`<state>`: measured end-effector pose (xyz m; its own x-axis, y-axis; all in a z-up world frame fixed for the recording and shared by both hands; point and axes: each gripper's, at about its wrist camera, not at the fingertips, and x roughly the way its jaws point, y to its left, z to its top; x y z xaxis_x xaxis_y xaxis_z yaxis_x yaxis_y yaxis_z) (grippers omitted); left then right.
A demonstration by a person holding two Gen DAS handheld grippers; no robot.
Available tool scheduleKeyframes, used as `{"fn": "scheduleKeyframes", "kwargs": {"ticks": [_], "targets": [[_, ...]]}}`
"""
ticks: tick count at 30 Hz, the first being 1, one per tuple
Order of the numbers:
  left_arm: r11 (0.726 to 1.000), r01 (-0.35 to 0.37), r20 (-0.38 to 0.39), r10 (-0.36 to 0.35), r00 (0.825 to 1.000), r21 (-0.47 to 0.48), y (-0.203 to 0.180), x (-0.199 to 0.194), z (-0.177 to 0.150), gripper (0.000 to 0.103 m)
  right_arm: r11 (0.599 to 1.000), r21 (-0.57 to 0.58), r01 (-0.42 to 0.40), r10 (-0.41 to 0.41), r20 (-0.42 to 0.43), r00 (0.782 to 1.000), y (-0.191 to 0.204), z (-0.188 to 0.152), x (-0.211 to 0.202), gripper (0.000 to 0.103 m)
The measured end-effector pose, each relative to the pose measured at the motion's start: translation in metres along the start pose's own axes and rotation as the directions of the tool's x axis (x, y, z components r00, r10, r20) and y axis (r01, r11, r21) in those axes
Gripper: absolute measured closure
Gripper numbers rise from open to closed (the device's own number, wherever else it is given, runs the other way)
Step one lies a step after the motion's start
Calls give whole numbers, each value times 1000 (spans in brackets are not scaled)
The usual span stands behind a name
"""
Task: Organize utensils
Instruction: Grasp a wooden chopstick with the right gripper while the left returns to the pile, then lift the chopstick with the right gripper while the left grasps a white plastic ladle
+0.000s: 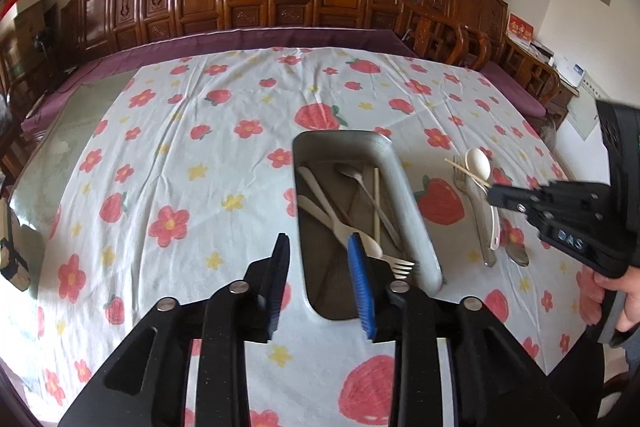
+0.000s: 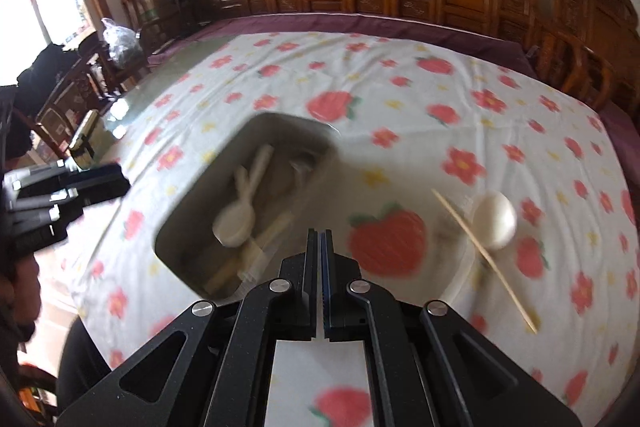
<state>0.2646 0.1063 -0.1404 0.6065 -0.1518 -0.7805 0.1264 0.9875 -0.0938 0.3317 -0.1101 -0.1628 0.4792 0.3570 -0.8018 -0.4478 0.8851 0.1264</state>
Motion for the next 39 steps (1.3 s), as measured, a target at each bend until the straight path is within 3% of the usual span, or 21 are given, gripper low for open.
{"fn": "scheduleKeyframes", "kwargs": {"ticks": [6, 10, 12, 14, 15, 29, 39], "targets": [[999, 6, 10, -6, 1000, 41, -30, 2, 4, 28, 997, 31, 71, -71, -17, 997, -44, -45, -27, 100], [997, 31, 1, -31, 1000, 68, -53, 10, 6, 16, 992, 48, 116, -114, -41, 993, -72, -69, -34, 100], [995, 47, -10, -46, 999, 83, -66, 16, 8, 15, 989, 55, 137, -135, -49, 990, -86, -77, -37, 98], [993, 61, -22, -59, 998, 99, -78, 21, 8, 13, 988, 62, 142, -139, -46, 989, -96, -81, -38, 80], [992, 66, -27, -64, 998, 108, -86, 24, 9, 12, 987, 66, 143, -141, -41, 989, -104, -83, -38, 78], [971, 127, -110, -106, 988, 200, -154, 62, 3, 11, 991, -56, 124, -129, -104, 986, -146, -42, 31, 78], [972, 133, -186, -96, 978, 195, -168, 87, -4, 8, 988, -128, 88, -110, -173, 979, -152, -36, 69, 80]]}}
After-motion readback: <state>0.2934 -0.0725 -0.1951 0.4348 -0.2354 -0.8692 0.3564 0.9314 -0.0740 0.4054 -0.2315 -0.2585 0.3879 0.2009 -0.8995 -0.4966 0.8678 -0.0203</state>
